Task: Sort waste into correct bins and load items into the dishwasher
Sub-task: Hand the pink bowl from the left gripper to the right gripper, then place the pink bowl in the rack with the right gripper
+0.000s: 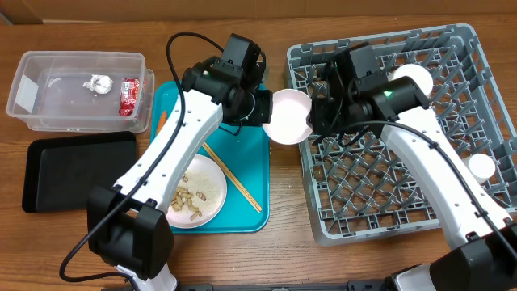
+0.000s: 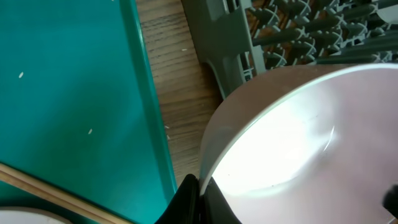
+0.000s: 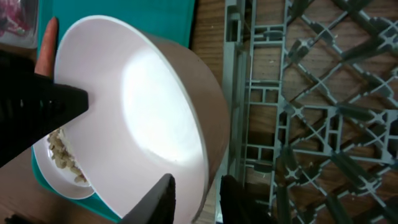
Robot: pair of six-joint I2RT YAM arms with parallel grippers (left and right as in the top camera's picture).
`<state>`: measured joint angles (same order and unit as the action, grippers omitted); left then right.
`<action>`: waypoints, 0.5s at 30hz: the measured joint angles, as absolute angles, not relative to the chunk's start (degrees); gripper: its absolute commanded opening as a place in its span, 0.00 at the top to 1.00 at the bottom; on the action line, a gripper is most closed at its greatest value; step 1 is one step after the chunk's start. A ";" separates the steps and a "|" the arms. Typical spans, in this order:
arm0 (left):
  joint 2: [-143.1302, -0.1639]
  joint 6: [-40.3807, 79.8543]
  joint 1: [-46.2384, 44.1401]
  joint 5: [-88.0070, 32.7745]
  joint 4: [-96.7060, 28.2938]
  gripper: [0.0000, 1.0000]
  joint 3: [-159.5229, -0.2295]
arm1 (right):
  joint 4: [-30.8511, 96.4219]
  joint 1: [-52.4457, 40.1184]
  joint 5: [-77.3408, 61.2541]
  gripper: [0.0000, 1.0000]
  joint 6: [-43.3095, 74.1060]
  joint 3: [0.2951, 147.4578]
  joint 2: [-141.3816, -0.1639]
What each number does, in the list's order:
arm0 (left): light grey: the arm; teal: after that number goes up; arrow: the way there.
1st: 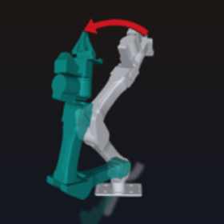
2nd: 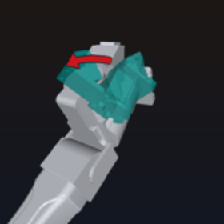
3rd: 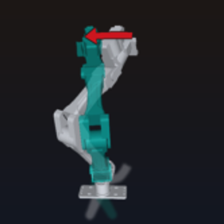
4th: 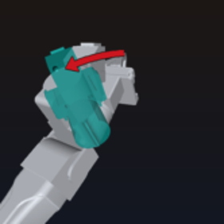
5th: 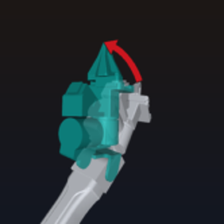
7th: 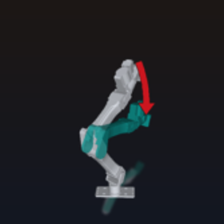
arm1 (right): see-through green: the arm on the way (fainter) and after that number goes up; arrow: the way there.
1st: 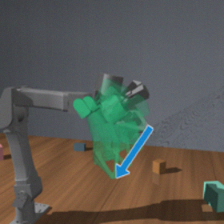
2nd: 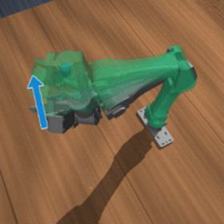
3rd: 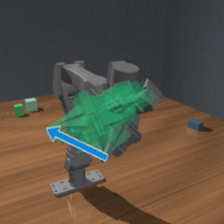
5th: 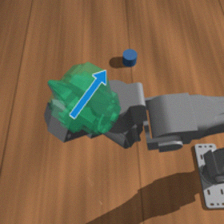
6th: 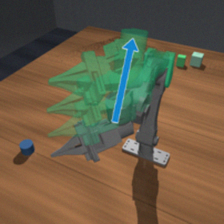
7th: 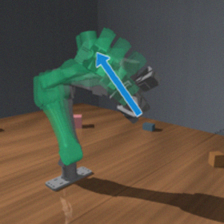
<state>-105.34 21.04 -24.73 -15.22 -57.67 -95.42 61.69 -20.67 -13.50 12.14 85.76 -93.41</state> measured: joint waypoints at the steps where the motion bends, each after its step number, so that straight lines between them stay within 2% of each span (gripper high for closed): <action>1: -105.32 21.06 -24.73 -15.55 -57.91 0.96 -95.74 | 61.52 -20.67 -13.21 0.85 12.14 85.76 -93.41; 2: -105.19 21.06 -24.73 -15.94 -58.33 0.96 -95.94 | 61.06 -20.67 -12.78 0.94 12.25 85.76 -93.41; 3: -104.99 21.06 -24.73 -15.92 -58.52 0.93 -95.94 | 60.97 -20.67 -12.40 0.96 12.51 85.76 -93.41; 6: -103.77 21.10 -24.73 -16.82 -58.94 0.85 -95.94 | 60.66 -20.60 -10.09 0.96 13.69 85.69 -93.54; 8: -102.37 21.10 -24.91 -17.39 -58.94 0.73 -96.07 | 60.62 -20.64 -9.61 0.96 13.76 85.69 -93.67; 13: -101.93 19.33 -24.38 -17.32 -60.31 0.70 -96.38 | 60.86 -20.73 -1.32 0.96 13.72 85.69 -93.67; 15: -101.60 18.37 -21.80 -14.37 -63.51 0.69 -96.38 | 60.82 -19.73 10.59 0.96 13.65 85.69 -93.67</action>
<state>-101.60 18.37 -21.80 -14.37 -63.51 -96.38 60.82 -19.73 10.59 13.65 85.69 -93.67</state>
